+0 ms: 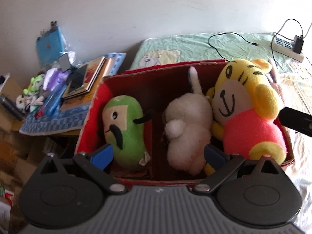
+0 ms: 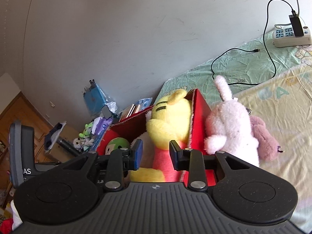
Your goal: Organize objects
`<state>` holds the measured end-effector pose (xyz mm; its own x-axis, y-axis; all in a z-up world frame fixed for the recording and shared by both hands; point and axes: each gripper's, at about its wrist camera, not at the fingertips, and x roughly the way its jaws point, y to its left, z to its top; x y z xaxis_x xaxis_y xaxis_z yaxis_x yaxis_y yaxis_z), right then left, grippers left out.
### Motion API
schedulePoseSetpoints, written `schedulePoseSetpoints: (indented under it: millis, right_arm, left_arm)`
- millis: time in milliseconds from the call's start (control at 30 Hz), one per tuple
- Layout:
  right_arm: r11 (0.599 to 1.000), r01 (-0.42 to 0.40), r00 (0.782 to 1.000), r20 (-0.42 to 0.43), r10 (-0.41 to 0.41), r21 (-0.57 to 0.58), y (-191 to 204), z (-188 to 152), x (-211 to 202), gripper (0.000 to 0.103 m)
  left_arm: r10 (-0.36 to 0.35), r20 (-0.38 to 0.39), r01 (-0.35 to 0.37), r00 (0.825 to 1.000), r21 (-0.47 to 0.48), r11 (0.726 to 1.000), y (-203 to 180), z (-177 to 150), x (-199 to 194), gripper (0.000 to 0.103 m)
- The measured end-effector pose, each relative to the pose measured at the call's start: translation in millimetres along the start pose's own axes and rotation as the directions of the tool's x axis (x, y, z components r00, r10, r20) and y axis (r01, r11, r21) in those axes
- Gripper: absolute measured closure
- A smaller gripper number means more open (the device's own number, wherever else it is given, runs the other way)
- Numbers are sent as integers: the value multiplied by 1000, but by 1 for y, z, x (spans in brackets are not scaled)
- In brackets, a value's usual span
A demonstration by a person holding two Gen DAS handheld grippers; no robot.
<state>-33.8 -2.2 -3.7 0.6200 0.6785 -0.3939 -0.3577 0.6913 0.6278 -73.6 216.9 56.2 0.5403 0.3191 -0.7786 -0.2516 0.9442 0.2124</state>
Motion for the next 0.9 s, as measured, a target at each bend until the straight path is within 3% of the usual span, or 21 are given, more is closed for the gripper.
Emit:
schedulePoseSetpoints:
  millis: [200,333,467,600,733,900]
  right_arm:
    - [999,-34,999,-26,34,1,-22,9,-13,68]
    - [999,-39,998,-50,39,10,-39,11,-20,68]
    - [999,-32,997,-74,34,32,-57,12,-27,68]
    - [999,-17,996,-82,21,45,-72,12,-35,68]
    - [998,1,996,-90,4,62,-91,12,-42,68]
    - [996,55,993,-107,-48,69,-116,10,-45,68]
  left_arm:
    - [61,-6,-61,998,-46,997,-12,-4,-14,4]
    - [64,0,-64,998,-84,994,-21,-9,-25,4]
    - [-17,40,22,999,-129,991,-29,-15,-41,4]
    - [-77,104,88,992,-101,991,-49,-23,-58,4]
    - [-160,144,166,977,-31,986,-78,-29,-71,4]
    - [-284,155,276,946,70,959,-119,-39,-78,4]
